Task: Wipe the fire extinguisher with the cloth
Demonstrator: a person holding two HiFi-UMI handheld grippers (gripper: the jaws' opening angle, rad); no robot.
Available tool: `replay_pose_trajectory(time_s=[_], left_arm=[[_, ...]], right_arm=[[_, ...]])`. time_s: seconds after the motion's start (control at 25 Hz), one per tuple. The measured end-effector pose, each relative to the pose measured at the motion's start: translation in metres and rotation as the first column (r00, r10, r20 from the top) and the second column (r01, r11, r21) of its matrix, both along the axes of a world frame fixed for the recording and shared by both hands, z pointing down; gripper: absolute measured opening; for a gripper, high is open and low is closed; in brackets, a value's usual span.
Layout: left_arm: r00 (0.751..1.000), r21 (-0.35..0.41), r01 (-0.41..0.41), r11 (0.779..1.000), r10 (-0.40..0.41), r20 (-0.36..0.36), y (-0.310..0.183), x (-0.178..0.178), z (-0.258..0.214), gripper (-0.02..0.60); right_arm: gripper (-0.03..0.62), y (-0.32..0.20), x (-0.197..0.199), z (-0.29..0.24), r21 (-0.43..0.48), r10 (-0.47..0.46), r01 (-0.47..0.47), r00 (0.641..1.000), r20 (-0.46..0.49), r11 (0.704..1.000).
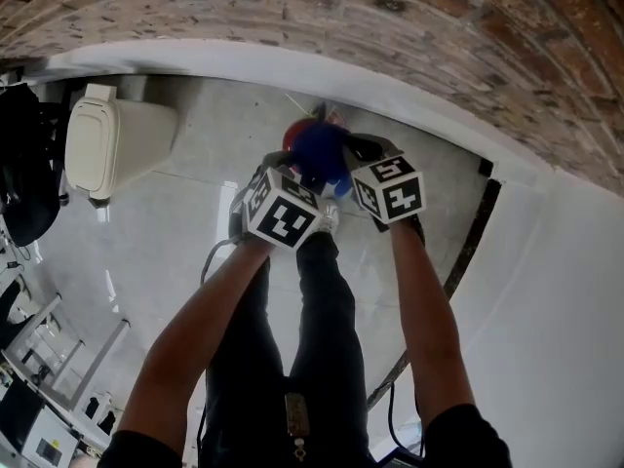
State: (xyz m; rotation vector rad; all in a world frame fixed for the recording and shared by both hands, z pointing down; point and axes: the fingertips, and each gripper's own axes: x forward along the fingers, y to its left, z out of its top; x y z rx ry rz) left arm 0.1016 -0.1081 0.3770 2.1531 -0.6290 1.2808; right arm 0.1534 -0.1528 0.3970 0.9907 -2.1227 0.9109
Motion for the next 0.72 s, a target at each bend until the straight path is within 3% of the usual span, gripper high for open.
replay_pose_trajectory(time_s=[0.52,0.72], left_arm=[[0.999,-0.021,0.03,0.999,-0.031,-0.037,0.001,-0.001,0.0,0.256],[0.999,-0.029,0.042,0.999,-0.043,-0.02,0.001,-0.001,0.006,0.261]], right_arm=[[0.017,-0.07,0.02,0.098,-0.068,0.085,-0.09,0.994,-0.07,0.994],[0.017,-0.063,0.026,0.092,-0.064,0.092,-0.096,0.993,-0.07,0.993]])
